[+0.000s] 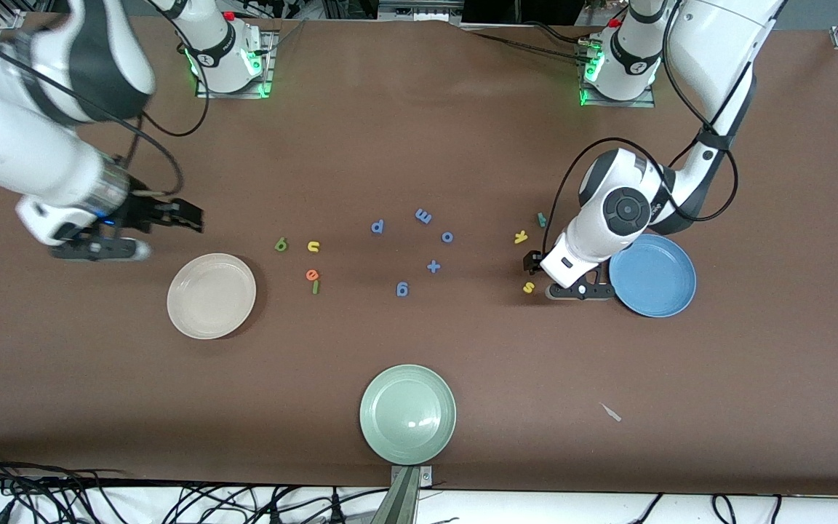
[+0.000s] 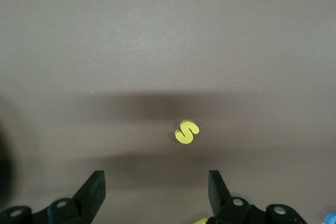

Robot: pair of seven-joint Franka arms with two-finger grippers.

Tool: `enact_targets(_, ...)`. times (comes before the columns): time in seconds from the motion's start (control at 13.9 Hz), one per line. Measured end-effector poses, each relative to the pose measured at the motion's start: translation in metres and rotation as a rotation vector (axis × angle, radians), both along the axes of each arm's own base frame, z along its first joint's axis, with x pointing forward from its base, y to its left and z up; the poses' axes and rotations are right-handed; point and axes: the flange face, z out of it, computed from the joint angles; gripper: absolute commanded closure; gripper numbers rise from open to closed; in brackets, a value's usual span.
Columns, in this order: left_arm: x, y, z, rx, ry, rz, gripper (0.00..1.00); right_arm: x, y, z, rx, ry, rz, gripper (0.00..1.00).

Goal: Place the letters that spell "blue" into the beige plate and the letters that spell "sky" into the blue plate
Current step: 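Reach the left gripper to the yellow s while the right gripper reaches letters, then grasp the yellow s with the left gripper while the right gripper grasps green letter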

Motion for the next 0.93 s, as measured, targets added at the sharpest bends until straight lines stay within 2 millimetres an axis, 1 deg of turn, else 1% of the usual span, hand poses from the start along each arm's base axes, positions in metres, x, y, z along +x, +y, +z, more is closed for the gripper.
enact_targets(0.07,0.002,0.000,-0.003,-0.005,-0.005,-0.026,0.11,-0.002,0.009,-0.020,-0.003,0.007,-0.008,0.00)
enact_targets(0.14,0.006,0.000,-0.005,-0.011,-0.011,-0.043,0.07,-0.004,0.016,-0.037,-0.006,0.011,-0.021,0.00)
enact_targets(0.22,0.010,-0.001,-0.008,-0.016,-0.013,-0.056,0.01,-0.004,0.023,-0.055,-0.009,0.009,-0.037,0.00)
enact_targets(0.36,0.016,-0.002,-0.012,-0.023,-0.016,-0.083,0.00,-0.010,0.040,-0.096,-0.009,-0.020,-0.064,0.00)
enact_targets(0.5,0.024,-0.004,-0.018,-0.031,-0.017,-0.110,0.00,-0.020,0.056,-0.141,-0.013,-0.030,-0.086,0.00)
enact_targets(0.65,0.035,-0.005,-0.022,-0.040,-0.015,-0.146,0.00,-0.028,0.062,-0.174,-0.019,-0.029,-0.105,0.00)
enact_targets(0.79,0.046,-0.006,-0.021,-0.044,-0.032,-0.176,0.01,-0.034,0.061,-0.199,-0.020,-0.040,-0.120,0.00)
enact_targets(0.93,0.052,-0.009,-0.017,-0.027,-0.060,-0.260,0.01,-0.044,0.056,-0.222,-0.019,-0.059,-0.132,0.01)
